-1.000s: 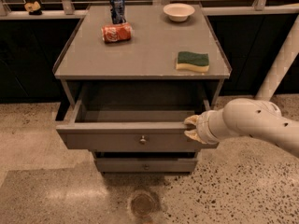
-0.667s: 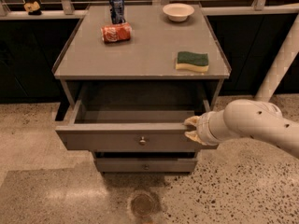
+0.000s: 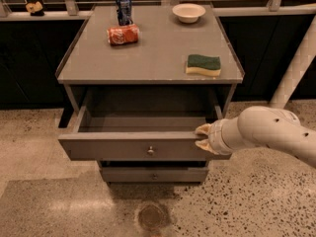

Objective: Open top drawer

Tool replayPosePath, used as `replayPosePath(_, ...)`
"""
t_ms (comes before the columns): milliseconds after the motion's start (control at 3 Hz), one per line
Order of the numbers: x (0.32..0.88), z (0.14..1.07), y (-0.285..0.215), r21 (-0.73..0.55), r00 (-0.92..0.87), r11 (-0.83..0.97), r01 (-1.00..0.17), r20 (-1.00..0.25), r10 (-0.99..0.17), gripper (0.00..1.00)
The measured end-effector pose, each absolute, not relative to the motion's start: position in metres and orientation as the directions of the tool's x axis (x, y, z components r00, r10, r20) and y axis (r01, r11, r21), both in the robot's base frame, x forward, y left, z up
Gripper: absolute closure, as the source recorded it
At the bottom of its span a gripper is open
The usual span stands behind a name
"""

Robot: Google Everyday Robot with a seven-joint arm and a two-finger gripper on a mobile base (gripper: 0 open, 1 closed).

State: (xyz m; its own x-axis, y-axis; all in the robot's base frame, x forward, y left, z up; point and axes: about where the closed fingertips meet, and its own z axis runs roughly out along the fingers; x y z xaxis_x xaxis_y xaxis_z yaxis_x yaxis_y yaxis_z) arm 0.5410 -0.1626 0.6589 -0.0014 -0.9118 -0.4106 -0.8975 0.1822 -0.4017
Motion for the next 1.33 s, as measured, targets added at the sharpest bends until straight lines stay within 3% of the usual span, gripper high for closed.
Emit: replayPosePath(1333, 0.515, 0.661, -0.162, -0.412, 0.032, 0.152, -0.898, -0.408, -0.912, 1.0)
